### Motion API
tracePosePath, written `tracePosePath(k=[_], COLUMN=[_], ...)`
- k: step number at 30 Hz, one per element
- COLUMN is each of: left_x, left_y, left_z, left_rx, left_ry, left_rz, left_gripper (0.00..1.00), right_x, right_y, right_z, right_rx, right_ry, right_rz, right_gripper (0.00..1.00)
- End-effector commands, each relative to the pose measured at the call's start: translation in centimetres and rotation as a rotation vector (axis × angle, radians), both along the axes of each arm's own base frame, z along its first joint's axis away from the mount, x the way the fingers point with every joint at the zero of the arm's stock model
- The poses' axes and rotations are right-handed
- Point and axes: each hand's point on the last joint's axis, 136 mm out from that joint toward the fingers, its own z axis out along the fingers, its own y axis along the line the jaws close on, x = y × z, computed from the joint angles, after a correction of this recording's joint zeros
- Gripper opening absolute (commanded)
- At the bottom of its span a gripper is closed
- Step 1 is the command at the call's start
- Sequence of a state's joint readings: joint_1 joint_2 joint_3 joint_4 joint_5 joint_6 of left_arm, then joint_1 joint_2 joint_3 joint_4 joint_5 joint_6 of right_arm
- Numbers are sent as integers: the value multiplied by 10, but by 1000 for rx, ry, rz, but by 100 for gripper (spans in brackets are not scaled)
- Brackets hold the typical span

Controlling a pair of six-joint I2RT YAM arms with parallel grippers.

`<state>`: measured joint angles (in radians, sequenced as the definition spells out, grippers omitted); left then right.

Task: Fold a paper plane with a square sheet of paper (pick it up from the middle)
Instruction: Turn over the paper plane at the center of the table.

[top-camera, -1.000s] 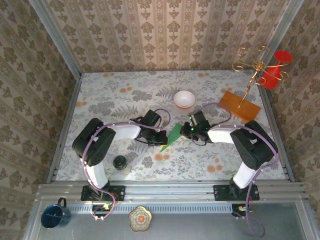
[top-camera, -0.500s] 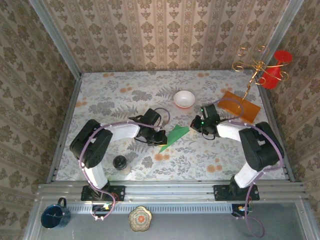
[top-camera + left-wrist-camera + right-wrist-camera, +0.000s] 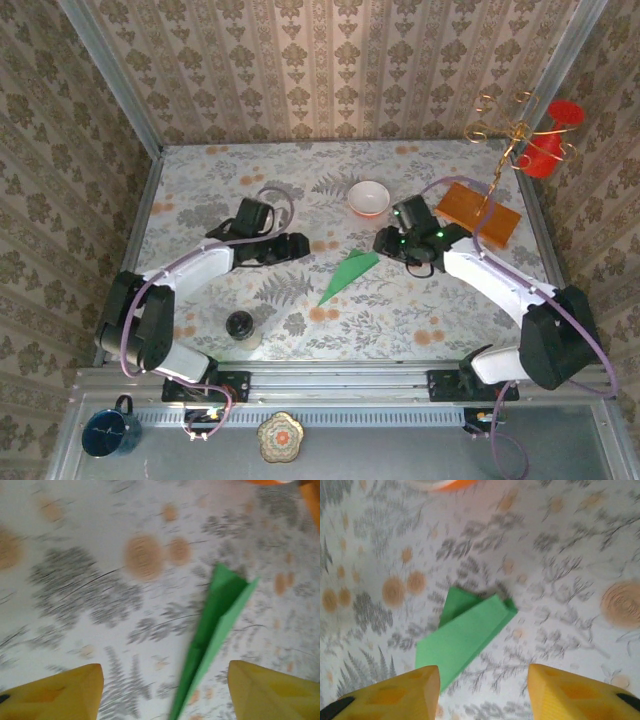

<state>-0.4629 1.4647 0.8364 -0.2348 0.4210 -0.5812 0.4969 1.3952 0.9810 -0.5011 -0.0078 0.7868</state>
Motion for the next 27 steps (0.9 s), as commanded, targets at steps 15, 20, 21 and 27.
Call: tracePosePath(k=[15, 20, 21, 27], left_x=[-12, -14, -14, -16], left_y=[68, 64, 64, 64], left_z=[-14, -13, -14, -16], left_rx=[78, 58, 58, 53], left_ry=[-97, -97, -94, -85], left_rz=[71, 48, 47, 44], left_gripper=[94, 97, 97, 98], right_x=[-7, -4, -4, -5], right_y=[75, 72, 71, 69], right_z=[-58, -66, -66, -67], right_rx=[-326, -407, -415, -451], right_ry=[191, 205, 203, 222], right_rz=[-70, -80, -81, -81], right_gripper=[64, 64, 64, 63])
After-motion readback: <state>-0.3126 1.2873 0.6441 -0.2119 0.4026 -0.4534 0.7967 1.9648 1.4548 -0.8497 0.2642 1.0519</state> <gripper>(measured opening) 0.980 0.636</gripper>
